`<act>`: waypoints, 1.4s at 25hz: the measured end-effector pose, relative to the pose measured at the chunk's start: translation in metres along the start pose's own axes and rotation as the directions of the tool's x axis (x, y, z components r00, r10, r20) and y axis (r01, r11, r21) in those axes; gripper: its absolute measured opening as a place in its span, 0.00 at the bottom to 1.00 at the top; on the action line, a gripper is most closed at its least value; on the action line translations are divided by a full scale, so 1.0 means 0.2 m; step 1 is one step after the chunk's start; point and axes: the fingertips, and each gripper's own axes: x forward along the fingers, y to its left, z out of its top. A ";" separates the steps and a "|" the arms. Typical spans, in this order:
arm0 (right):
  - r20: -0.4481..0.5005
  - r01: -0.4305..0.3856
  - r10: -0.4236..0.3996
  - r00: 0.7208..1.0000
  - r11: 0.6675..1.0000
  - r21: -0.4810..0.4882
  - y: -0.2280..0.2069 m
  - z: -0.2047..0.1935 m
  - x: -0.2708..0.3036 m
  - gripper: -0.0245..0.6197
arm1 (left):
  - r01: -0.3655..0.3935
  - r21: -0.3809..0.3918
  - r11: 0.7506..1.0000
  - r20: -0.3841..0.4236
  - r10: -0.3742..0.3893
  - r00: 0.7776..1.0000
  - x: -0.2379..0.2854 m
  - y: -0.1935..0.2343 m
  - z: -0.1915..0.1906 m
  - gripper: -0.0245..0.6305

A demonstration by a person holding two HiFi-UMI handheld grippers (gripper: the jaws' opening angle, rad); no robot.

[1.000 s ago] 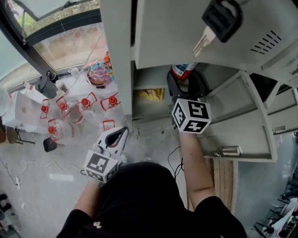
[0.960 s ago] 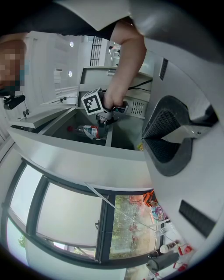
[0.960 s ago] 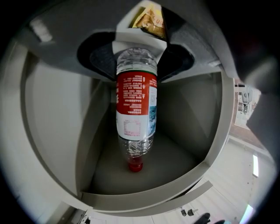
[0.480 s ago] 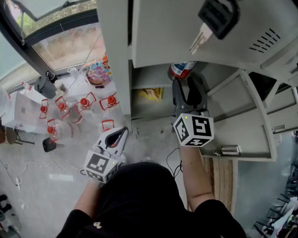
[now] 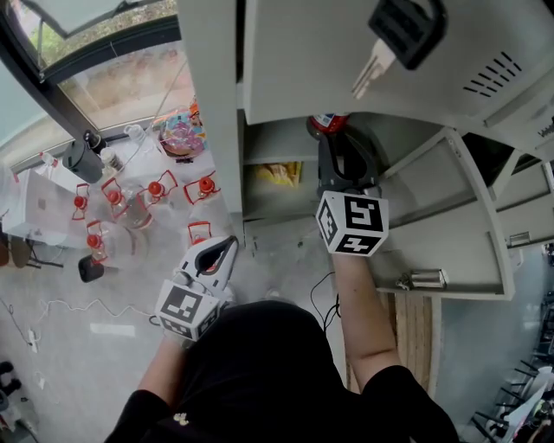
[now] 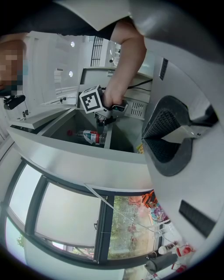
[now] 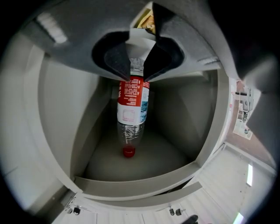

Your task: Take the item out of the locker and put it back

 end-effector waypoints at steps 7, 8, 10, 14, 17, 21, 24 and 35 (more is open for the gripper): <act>-0.051 0.005 -0.005 0.999 1.000 0.004 -0.01 -0.02 0.07 0.11 | -0.004 -0.006 1.000 0.003 0.004 1.000 -0.01 0.00 0.01 0.06; -0.050 0.004 -0.004 0.999 1.000 0.006 0.00 -0.02 0.06 0.11 | -0.003 -0.006 1.000 0.003 0.003 1.000 -0.01 0.00 0.01 0.06; -0.044 0.001 -0.001 0.999 1.000 0.013 0.00 -0.03 0.05 0.11 | 0.006 -0.004 1.000 0.001 -0.006 1.000 0.00 -0.01 0.01 0.06; -0.039 0.006 -0.005 0.999 1.000 0.031 -0.02 -0.05 -0.02 0.08 | 0.035 -0.001 0.999 -0.001 -0.035 0.999 0.01 -0.05 0.00 0.06; -0.036 0.001 0.001 0.999 0.998 0.057 -0.02 -0.08 -0.10 0.07 | 0.060 0.012 0.998 -0.002 -0.060 0.998 0.03 -0.08 0.00 0.06; -0.039 -0.009 0.012 0.999 0.996 0.090 -0.01 -0.13 -0.24 0.06 | 0.094 0.011 0.996 -0.016 -0.094 0.995 0.06 -0.12 0.00 0.06; -0.058 0.002 0.005 0.998 0.994 0.106 0.00 -0.18 -0.37 0.06 | 0.157 0.016 0.987 -0.024 -0.157 0.987 0.11 -0.19 -0.02 0.06; -0.116 -0.013 0.028 0.993 0.992 0.124 0.07 -0.37 -0.73 0.06 | 0.303 0.025 0.953 -0.054 -0.301 0.952 0.23 -0.41 -0.06 0.06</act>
